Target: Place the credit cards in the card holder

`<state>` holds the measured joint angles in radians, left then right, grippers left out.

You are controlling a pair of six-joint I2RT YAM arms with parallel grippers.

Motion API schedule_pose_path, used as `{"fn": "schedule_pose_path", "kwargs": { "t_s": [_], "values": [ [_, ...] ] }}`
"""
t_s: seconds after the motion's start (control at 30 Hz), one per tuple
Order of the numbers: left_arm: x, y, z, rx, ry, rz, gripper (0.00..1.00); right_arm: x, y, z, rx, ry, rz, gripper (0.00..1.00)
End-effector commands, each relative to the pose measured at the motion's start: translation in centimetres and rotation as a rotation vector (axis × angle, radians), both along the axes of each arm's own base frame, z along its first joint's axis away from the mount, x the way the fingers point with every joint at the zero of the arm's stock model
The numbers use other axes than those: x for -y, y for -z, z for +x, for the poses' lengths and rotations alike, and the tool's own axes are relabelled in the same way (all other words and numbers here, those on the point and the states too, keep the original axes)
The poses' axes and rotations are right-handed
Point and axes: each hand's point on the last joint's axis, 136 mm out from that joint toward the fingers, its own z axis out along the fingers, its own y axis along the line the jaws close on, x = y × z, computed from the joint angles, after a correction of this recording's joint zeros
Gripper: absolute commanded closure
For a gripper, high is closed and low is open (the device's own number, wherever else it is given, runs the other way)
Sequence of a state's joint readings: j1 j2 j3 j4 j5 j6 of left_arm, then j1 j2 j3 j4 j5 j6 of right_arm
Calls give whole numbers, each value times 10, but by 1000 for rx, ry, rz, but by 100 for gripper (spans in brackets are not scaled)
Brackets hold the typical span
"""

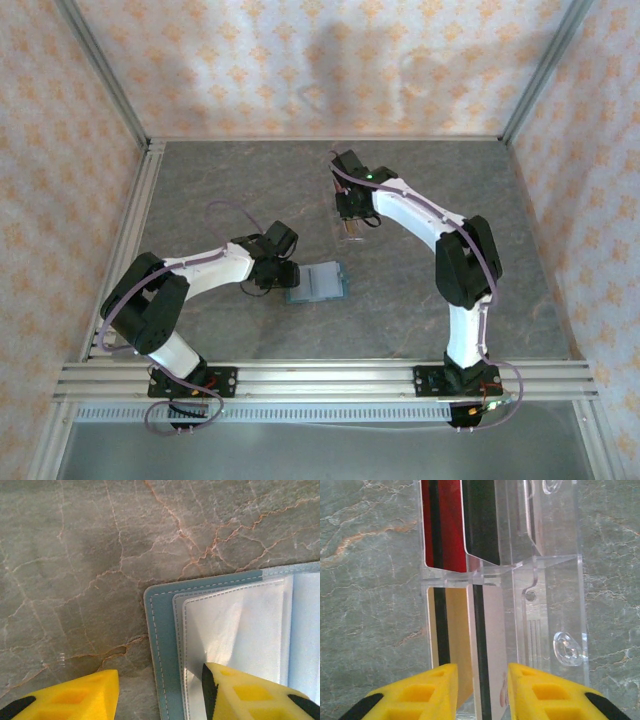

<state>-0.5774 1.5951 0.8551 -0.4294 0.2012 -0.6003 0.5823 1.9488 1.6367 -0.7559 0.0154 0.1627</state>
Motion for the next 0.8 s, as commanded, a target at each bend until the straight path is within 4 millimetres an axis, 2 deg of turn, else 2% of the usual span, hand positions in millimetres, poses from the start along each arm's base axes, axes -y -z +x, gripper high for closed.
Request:
{"fn": "schedule_pose_path", "kwargs": {
  "t_s": [0.0,0.23,0.37,0.63,0.77],
  "values": [
    [-3,2,-2,16,11,24,52,4,0,2,4,-5,-61,69],
    [-4,2,-2,18,8,27,52,-1,9,3,-21,-16,-58,73],
    [-5,3,-2,17,8,28,53,-1,8,4,-17,-15,-59,81],
    [-4,4,-2,15,9,27,53,1,-5,7,-1,-28,-78,98],
    [-4,4,-2,14,8,27,53,2,-24,11,32,-29,-88,100]
  ]
}}
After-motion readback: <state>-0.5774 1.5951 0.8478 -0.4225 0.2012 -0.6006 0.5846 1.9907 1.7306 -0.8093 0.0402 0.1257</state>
